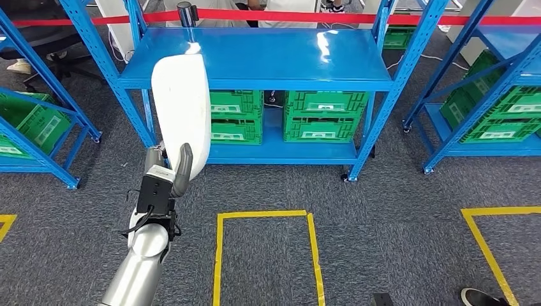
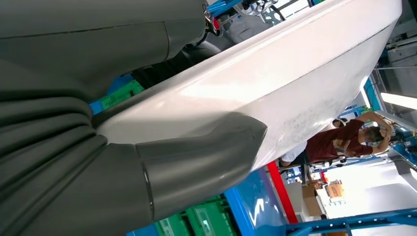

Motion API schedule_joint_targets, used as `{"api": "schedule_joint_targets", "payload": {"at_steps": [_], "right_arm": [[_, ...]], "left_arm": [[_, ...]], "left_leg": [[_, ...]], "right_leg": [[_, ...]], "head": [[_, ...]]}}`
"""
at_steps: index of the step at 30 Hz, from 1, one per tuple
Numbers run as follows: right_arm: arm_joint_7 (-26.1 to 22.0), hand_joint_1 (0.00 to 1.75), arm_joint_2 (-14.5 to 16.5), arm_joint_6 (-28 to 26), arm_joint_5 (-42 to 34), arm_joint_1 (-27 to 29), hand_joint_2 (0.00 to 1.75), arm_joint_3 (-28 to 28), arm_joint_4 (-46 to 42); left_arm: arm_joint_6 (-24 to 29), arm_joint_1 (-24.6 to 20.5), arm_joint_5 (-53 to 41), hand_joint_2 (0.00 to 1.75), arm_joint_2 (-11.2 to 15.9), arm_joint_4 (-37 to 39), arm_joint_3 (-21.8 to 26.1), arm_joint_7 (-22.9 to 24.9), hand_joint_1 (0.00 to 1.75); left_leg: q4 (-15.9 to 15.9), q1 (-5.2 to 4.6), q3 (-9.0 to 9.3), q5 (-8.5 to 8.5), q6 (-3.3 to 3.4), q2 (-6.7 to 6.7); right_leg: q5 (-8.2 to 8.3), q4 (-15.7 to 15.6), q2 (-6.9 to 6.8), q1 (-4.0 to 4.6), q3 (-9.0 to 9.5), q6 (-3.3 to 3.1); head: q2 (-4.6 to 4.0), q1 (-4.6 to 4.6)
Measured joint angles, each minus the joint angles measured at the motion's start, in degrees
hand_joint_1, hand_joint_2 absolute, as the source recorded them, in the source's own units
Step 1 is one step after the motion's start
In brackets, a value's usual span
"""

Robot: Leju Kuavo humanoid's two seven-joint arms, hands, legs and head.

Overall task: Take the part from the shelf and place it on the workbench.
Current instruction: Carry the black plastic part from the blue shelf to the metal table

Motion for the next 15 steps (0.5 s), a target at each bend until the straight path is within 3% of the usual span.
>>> {"api": "schedule_joint_targets", "payload": {"at_steps": [2, 3, 5, 7, 9, 10, 11, 12, 13, 15], "right_arm": [[-0.2, 0.00, 0.0, 0.2, 0.0, -0.3, 0.00, -0.1, 0.0], [-0.2, 0.00, 0.0, 0.3, 0.0, -0.4, 0.00, -0.2, 0.0], [-0.3, 0.00, 0.1, 0.5, 0.0, -0.4, 0.00, -0.3, 0.0], [-0.3, 0.00, 0.1, 0.5, -0.2, -0.3, 0.00, -0.4, 0.0], [-0.3, 0.00, 0.2, 0.6, -0.4, -0.3, 0.00, -0.5, 0.0], [-0.3, 0.00, 0.2, 0.5, -0.5, -0.3, 0.00, -0.5, 0.0], [-0.2, 0.00, 0.2, 0.5, -0.6, -0.3, 0.00, -0.5, 0.0], [-0.2, 0.00, 0.2, 0.5, -0.6, -0.2, 0.00, -0.5, 0.0], [-0.2, 0.00, 0.2, 0.5, -0.7, -0.2, 0.00, -0.5, 0.0], [-0.1, 0.00, 0.2, 0.6, -0.7, -0.2, 0.00, -0.6, 0.0]], "left_arm": [[0.0, 0.0, -0.3, 1.75, 0.0, -0.4, 0.0, 0.2, 1.75], [0.1, 0.0, -0.5, 1.75, 0.0, -0.5, 0.0, 0.3, 1.75], [0.3, 0.0, -0.8, 1.75, 0.1, -0.7, 0.0, 0.7, 1.75], [0.8, 0.0, -1.3, 1.75, 0.2, -0.8, 0.0, 1.1, 1.75], [1.3, 0.1, -1.6, 1.75, 0.3, -0.9, 0.0, 1.5, 1.75], [1.5, 0.2, -1.7, 1.75, 0.3, -0.9, 0.0, 1.6, 1.75], [1.6, 0.3, -1.7, 1.75, 0.4, -0.9, 0.0, 1.7, 1.75], [1.6, 0.4, -1.8, 1.75, 0.4, -0.9, 0.0, 1.7, 1.75], [1.7, 0.5, -1.8, 1.75, 0.5, -0.9, 0.0, 1.7, 1.75], [1.8, 0.4, -1.8, 1.75, 0.5, -0.9, 0.0, 1.7, 1.75]], "left_leg": [[0.3, -0.10, -0.73, 0.79, -0.61, 0.04], [0.2, -0.11, -0.85, 1.21, -0.97, 0.07], [0.0, 0.00, -1.02, 1.64, -1.66, 0.05], [2.5, 0.12, -2.13, -1.15, -2.33, -0.07], [9.3, 0.32, -4.28, -6.49, -2.89, -0.13], [13.0, 0.39, -5.23, -8.36, -3.11, -0.13], [15.6, 0.42, -5.60, -9.09, -3.24, -0.13], [16.1, 0.44, -4.90, -8.72, -3.27, -0.12], [14.1, 0.47, -2.99, -7.59, -3.23, -0.11], [5.5, 0.46, 3.19, -5.58, -2.86, -0.11]], "right_leg": [[-1.52, -6.4, 0.06, 0.35, 4.20, -0.69], [-2.14, -7.9, 0.09, 0.54, 4.78, -1.07], [-1.32, -8.2, -0.02, 0.43, 4.16, -1.89], [-0.11, -8.4, -0.22, 0.18, 3.39, -2.74], [0.90, -8.4, -0.28, 0.13, 2.22, -3.13], [1.37, -8.3, -0.30, 0.14, 1.61, -3.11], [1.80, -8.3, -0.31, 0.14, 1.01, -3.05], [2.18, -8.2, -0.32, 0.14, 0.47, -2.95], [2.48, -8.1, -0.33, 0.13, 0.07, -2.81], [2.93, -7.8, -0.31, 0.16, -0.45, -2.42]], "head": [[0.00, 0.02], [0.00, 0.08], [0.00, 0.17], [0.00, -0.08], [0.00, -0.31], [0.00, -0.34], [0.00, -0.35], [0.00, -0.36], [0.00, -0.36], [0.00, -0.36]]}}
